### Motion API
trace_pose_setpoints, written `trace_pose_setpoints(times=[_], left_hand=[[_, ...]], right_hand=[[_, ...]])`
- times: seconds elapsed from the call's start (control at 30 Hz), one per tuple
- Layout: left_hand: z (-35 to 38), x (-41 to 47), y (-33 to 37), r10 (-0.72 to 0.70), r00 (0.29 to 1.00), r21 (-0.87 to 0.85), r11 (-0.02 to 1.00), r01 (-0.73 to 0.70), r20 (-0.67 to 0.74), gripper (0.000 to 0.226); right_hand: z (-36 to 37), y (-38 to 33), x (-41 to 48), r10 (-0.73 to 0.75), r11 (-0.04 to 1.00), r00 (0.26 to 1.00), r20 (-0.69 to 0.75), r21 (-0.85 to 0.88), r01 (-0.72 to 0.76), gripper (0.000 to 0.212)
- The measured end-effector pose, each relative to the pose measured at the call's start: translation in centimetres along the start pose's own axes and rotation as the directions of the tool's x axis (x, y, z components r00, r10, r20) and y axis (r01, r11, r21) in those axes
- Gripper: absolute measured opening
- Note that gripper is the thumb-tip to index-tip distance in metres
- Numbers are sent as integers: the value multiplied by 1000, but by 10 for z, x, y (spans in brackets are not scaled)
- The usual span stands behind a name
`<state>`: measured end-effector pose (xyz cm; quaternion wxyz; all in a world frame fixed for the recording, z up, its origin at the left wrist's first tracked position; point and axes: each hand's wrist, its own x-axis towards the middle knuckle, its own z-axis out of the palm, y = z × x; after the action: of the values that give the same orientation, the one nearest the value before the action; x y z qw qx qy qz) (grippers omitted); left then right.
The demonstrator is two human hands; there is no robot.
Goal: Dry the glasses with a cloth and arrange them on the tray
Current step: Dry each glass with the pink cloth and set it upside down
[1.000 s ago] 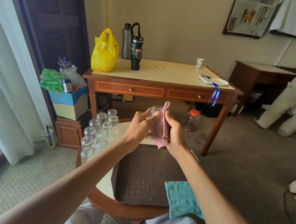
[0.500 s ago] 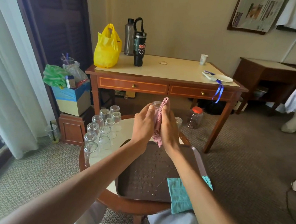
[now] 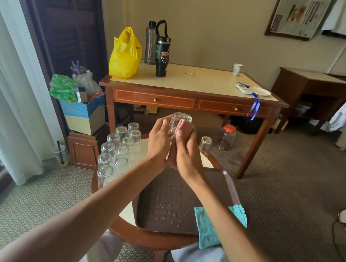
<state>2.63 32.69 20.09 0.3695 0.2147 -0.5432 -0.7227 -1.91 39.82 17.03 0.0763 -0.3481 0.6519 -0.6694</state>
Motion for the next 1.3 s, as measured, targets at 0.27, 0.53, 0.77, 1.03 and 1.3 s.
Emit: trace_pose_setpoints(times=[0.27,0.53,0.77,1.03,1.3], left_hand=[[2,-5,13,12,994,111,994,-24,109,34],[-4,-5,-3,-18,998,56,998,15,53,26],[-9,-5,-5,-105,993,4,994,105,52,30],[-5,-22,5,-52,993,95,995,42,109,31],[-14,-13,10,-62,998,19,998,62,7,44]], right_hand=[[-5,-22,23,90,977,992,-88,203,-71,45],[3,-8,8,263,921,964,-37,307,-240,54],[7,-4,-17,12,998,998,-69,65,-7,28],[-7,-25,11,199,958,978,-60,219,-182,59],[8,-27,-14,195,979,981,-13,55,-194,53]])
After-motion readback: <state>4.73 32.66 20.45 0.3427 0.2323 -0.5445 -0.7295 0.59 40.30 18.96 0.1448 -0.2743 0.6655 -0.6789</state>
